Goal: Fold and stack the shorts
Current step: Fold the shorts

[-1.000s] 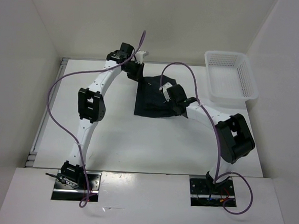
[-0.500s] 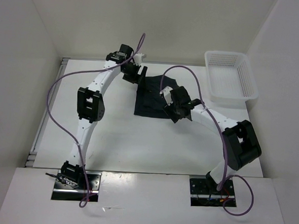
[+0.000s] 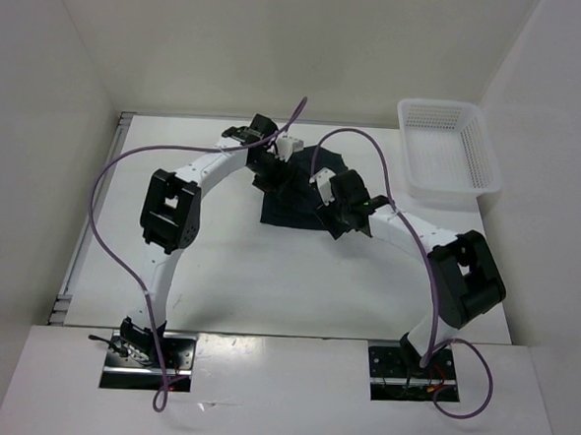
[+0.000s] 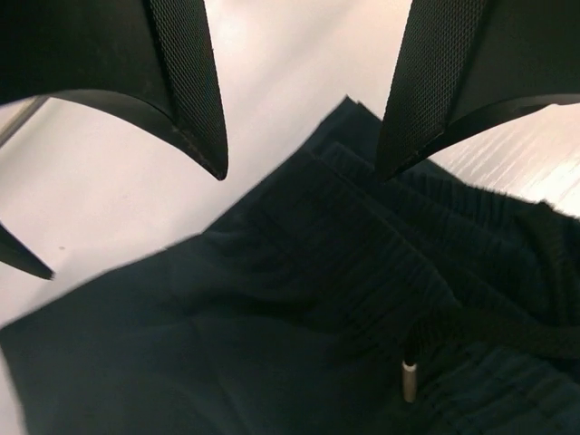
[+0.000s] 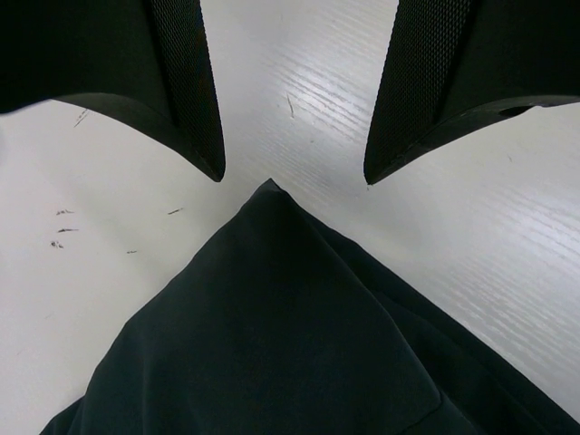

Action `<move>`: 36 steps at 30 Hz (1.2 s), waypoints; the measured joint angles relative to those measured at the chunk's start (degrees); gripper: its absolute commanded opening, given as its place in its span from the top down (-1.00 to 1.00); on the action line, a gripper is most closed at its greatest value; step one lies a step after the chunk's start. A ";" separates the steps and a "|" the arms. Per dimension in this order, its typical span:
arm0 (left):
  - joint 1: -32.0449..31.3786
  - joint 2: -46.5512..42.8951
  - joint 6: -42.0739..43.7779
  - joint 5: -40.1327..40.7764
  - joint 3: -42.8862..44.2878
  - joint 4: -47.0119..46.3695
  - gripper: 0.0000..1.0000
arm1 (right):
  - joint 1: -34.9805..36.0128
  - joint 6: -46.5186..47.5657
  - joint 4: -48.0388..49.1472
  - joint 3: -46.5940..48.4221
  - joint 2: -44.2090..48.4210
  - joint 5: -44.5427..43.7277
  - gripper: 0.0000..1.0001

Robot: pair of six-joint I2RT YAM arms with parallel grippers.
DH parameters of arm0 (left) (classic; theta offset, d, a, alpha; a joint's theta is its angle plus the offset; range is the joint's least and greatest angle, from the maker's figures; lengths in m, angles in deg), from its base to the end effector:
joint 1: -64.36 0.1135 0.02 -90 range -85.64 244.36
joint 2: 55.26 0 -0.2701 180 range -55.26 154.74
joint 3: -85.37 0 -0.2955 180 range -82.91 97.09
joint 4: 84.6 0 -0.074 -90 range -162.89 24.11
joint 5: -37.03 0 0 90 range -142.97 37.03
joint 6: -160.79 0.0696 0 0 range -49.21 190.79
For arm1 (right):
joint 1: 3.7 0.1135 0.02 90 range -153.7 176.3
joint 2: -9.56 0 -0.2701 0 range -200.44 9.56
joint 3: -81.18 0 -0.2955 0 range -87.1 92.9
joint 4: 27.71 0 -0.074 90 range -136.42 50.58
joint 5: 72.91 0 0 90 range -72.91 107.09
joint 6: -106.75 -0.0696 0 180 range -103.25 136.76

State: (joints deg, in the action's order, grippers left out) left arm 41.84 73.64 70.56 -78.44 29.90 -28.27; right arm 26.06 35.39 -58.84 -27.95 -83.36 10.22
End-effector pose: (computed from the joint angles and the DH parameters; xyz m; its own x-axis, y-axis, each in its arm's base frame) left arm 0.4977 -0.2388 0.1819 -0.8077 0.3310 -0.4879 0.5369 0.7547 -0.3770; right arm 0.3457 0.1880 0.1578 -0.5209 -0.6634 -0.5373 -0.6301 0.7234 -0.2823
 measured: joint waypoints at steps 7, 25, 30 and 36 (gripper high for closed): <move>-0.09 4.24 -0.04 0.81 2.64 -0.94 -0.30 | 0.11 -2.36 4.81 -4.46 -0.81 -2.01 -0.33; 2.03 0.96 -0.04 0.48 -0.94 -0.52 1.00 | 0.11 -8.76 10.01 -5.31 -4.11 -6.54 0.89; 4.00 -5.51 -0.04 -1.70 -3.39 1.07 1.00 | 0.11 -8.20 9.99 -6.08 -4.07 -6.40 0.89; 3.52 -7.19 -0.02 -2.21 -7.10 2.89 1.00 | 0.26 -6.95 9.99 -6.58 -4.04 -6.10 0.73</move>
State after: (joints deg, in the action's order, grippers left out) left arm 45.36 66.45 70.54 -80.65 22.80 -25.38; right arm 26.32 28.44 -48.85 -34.53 -87.41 4.12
